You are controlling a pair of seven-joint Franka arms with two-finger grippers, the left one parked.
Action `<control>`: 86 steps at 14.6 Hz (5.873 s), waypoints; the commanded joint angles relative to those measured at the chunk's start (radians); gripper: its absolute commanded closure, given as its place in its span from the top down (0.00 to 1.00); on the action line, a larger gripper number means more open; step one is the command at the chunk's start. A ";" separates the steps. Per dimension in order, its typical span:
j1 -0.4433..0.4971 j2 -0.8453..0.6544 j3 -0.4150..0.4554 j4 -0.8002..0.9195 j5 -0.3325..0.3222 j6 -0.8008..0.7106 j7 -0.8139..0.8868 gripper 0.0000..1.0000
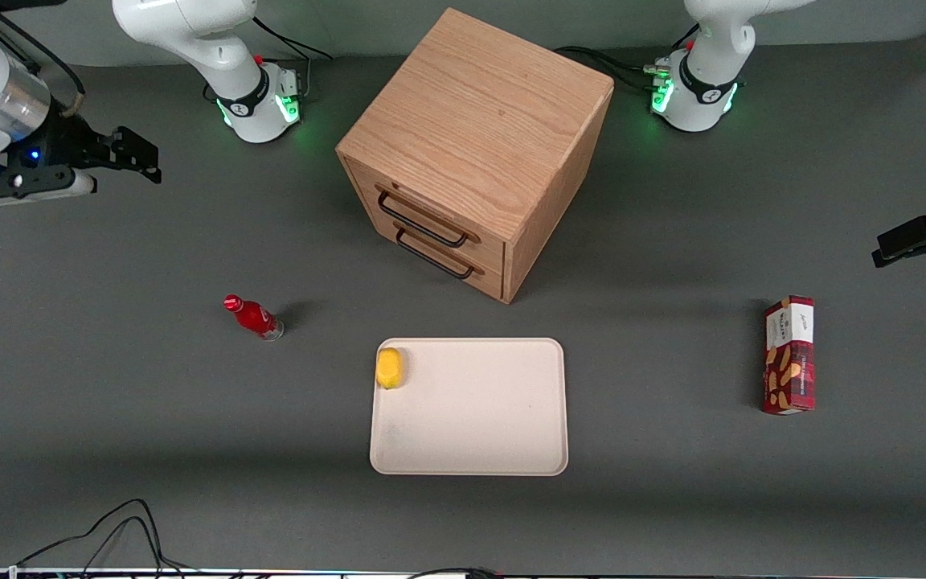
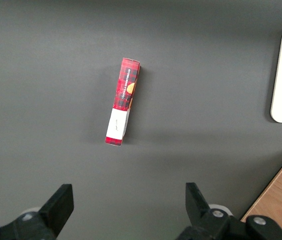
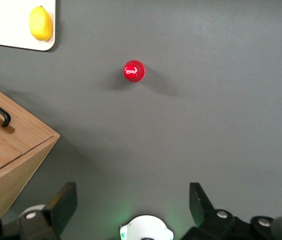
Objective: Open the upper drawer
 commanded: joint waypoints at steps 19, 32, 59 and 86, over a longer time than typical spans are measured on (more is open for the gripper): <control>-0.015 0.220 0.090 0.221 0.275 0.007 -0.096 1.00; 0.029 0.493 0.339 0.361 0.286 0.054 -0.308 1.00; 0.144 0.625 0.394 0.292 0.204 0.346 -0.463 1.00; 0.110 0.644 0.386 0.226 0.180 0.453 -0.581 1.00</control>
